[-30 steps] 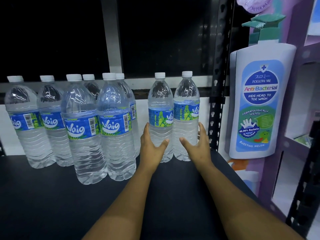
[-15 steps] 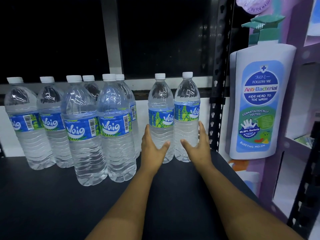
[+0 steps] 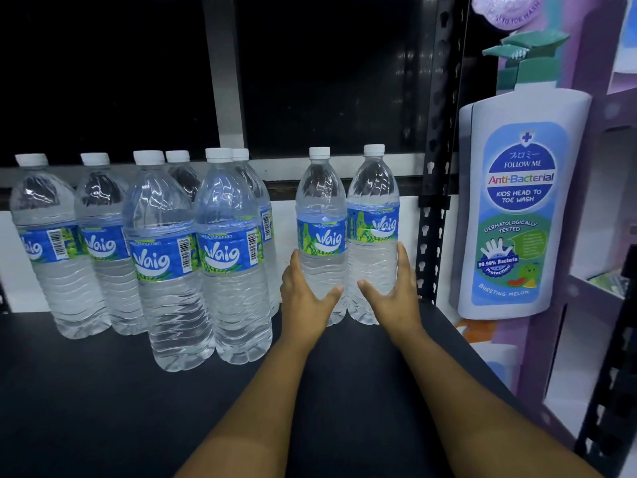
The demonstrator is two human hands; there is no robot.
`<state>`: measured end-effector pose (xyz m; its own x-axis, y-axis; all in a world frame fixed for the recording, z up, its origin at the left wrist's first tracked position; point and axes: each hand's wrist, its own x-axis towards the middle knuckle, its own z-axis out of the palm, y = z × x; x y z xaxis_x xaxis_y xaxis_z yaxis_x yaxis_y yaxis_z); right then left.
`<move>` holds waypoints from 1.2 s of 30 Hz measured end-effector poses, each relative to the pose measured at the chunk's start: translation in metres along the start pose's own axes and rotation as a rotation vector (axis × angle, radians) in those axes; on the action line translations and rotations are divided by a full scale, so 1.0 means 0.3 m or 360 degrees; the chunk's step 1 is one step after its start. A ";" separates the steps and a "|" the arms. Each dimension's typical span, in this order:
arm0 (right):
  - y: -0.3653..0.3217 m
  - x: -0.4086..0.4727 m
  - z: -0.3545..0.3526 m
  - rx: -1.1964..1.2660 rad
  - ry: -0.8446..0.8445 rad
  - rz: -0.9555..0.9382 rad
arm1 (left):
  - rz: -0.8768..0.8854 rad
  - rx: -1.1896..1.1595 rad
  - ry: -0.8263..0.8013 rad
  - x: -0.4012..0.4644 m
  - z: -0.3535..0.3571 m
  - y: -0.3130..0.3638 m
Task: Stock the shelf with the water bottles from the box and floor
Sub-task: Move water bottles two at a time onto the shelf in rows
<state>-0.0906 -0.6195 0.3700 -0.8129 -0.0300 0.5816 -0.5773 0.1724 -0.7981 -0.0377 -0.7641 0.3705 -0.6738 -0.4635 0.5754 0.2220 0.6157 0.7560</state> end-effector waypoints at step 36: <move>0.013 -0.008 -0.004 -0.0170 0.0001 -0.0048 | 0.0102 0.0000 -0.0053 -0.008 -0.012 -0.022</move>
<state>-0.0908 -0.6177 0.3656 -0.7953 -0.0358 0.6052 -0.5899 0.2757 -0.7589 -0.0351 -0.7694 0.3653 -0.6814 -0.4017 0.6119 0.2655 0.6434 0.7180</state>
